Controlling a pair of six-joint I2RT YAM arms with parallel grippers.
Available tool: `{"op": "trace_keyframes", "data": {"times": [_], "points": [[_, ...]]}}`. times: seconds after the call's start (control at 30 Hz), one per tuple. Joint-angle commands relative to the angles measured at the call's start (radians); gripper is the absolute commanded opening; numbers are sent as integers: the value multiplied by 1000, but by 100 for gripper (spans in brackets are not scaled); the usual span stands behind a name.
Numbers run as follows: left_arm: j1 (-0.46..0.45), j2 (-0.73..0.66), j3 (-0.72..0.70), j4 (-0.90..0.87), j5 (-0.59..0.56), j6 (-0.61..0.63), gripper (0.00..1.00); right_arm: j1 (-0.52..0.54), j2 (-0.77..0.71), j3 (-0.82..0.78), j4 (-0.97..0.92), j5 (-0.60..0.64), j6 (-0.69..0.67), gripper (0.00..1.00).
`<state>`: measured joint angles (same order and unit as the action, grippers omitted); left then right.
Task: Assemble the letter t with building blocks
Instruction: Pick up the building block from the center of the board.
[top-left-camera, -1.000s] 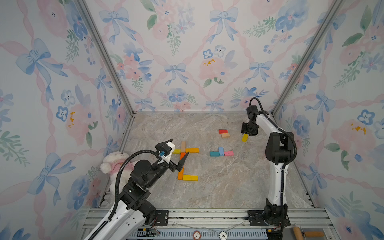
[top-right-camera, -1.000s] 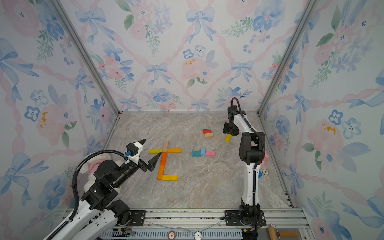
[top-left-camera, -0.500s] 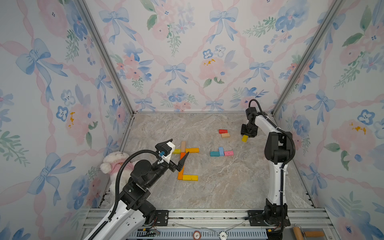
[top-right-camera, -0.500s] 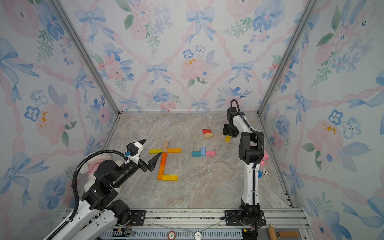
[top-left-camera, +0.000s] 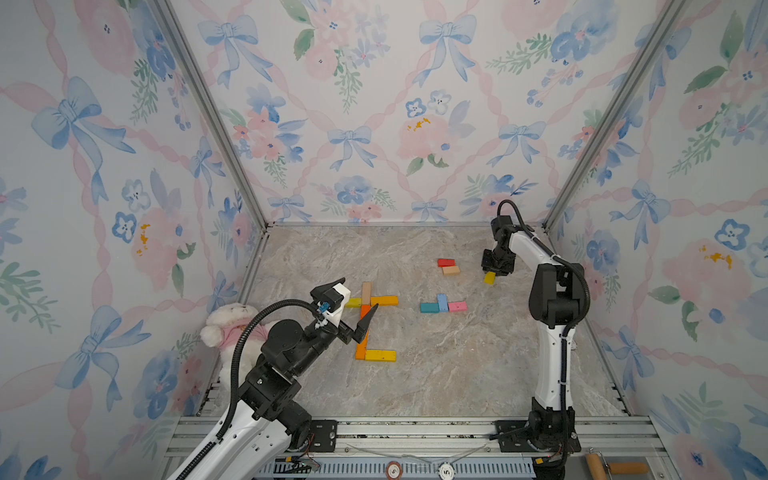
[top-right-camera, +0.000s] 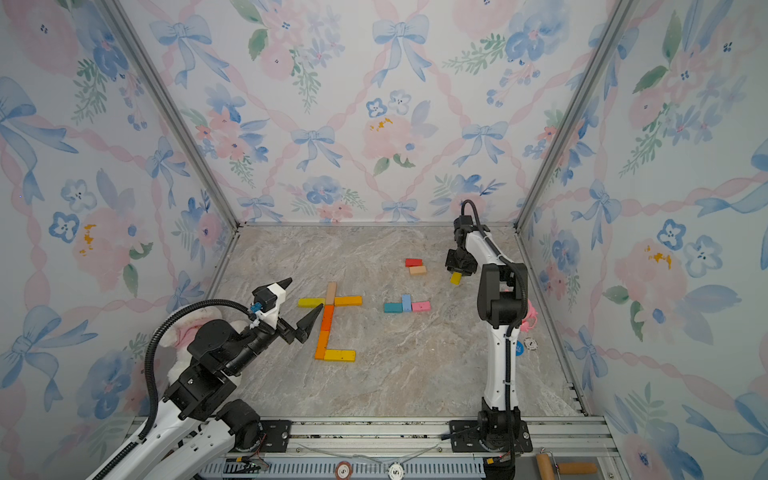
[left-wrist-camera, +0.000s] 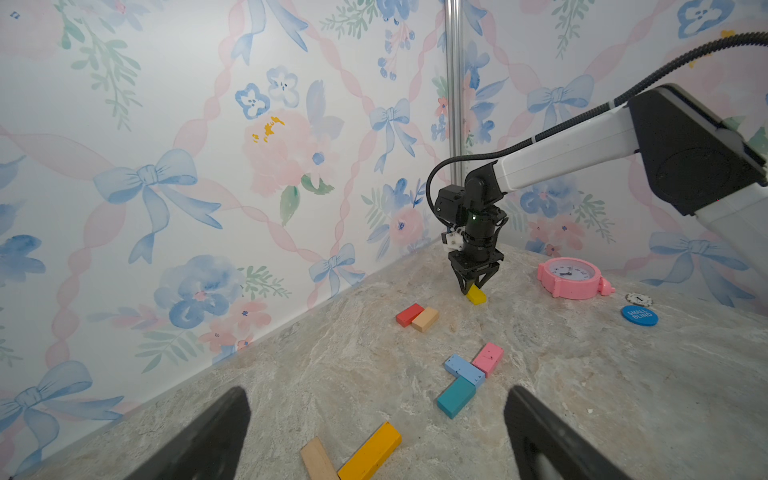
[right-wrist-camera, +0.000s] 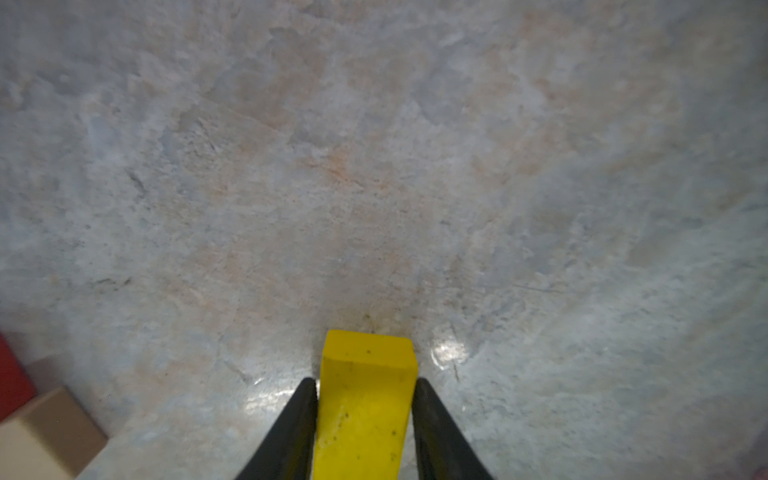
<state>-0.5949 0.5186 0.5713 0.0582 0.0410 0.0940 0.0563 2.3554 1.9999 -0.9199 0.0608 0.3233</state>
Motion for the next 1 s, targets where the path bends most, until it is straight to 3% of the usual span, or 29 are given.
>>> {"op": "trace_keyframes", "data": {"times": [0.0, 0.33, 0.53, 0.97], "points": [[8, -5, -7, 28, 2, 6, 98, 11, 15, -13, -7, 1, 10, 41], [7, -5, -6, 27, 2, 6, 98, 10, -1, -29, -5, 9, 5, 41], [5, -6, -7, 25, 1, 6, 98, 11, -13, -41, -4, 5, 6, 32], [7, -7, -5, 26, 7, 6, 98, 25, -244, -216, 61, 3, -5, 27]]}}
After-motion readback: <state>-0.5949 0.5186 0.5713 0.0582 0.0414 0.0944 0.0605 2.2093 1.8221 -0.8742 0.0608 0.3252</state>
